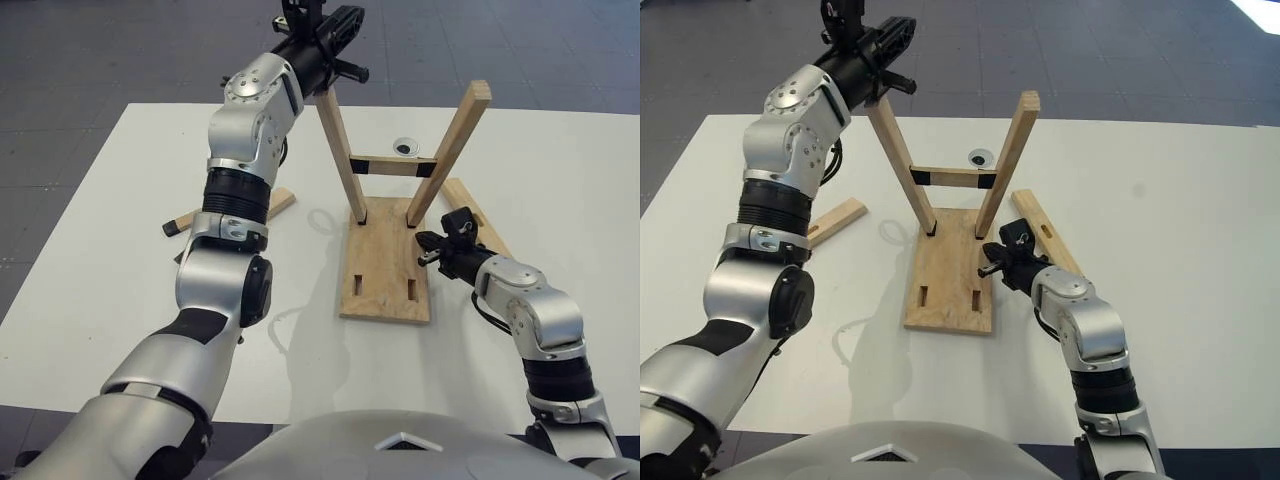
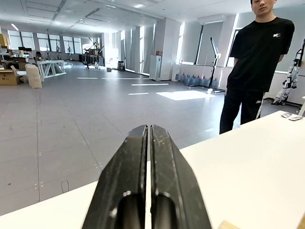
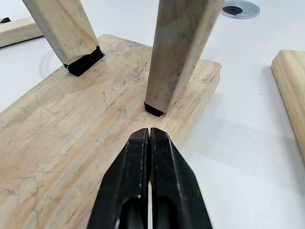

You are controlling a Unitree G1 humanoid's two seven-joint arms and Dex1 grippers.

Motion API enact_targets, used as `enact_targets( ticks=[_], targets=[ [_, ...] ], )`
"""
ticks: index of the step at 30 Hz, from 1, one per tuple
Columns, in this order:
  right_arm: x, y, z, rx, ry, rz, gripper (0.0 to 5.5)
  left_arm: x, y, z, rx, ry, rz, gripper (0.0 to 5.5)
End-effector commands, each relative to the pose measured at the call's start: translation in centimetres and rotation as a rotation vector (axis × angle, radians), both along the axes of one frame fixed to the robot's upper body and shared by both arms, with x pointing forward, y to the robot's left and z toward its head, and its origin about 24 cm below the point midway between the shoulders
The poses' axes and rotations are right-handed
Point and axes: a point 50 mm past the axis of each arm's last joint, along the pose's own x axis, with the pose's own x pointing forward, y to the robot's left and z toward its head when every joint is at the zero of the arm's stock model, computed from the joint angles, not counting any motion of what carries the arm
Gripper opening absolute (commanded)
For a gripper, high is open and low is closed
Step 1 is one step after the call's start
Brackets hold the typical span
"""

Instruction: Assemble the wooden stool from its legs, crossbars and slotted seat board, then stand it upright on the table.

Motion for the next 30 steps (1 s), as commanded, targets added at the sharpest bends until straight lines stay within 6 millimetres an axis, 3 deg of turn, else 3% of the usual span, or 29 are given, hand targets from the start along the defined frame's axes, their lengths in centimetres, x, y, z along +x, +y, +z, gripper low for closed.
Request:
enact_targets(
  ticks=[1,8,11,14,15,17,22,26,30],
  targets=[
    [-0.4,-0.4,-0.5,-0.021,0.021,-0.026,0.10,-2.3,-0.6,-6.9,0.006,0.351,-0.067,0.13],
    [-0.5,-0.4,-0.7,-0.031,0.028,-0.024,0.10,-1.1,-0.7,3.3,-0.193,0.002,-0.004,0.13],
    [-0.7,-0.5,-0.8,-0.028,0.035,-0.029,0.10,-1.4,1.2,6.6,-0.246,-0.131,0.059,0.13],
    [-1.2,-0.8,-0.7,-0.021,0.045,-0.034,0.10,-2.5,4.6,8.6,-0.300,-0.225,0.143,0.13],
    [-1.3,-0.9,-0.6,-0.020,0.046,-0.035,0.10,-2.9,5.9,8.5,-0.298,-0.232,0.180,0.13],
    [-1.7,-1.4,-0.1,-0.005,0.041,-0.042,0.10,-3.7,8.9,6.1,-0.224,-0.201,0.269,0.13],
    [-3.1,-2.7,2.9,0.060,-0.037,-0.077,0.10,-7.7,15.9,-5.0,0.143,0.037,0.372,0.13],
    [-4.1,-4.9,3.6,0.010,-0.030,-0.082,0.10,-10.1,17.0,-9.7,0.317,0.154,0.210,0.13],
    [-3.7,-6.0,4.0,0.005,-0.051,-0.111,0.28,-11.8,18.2,-10.9,0.321,0.161,0.133,0.30]
  ],
)
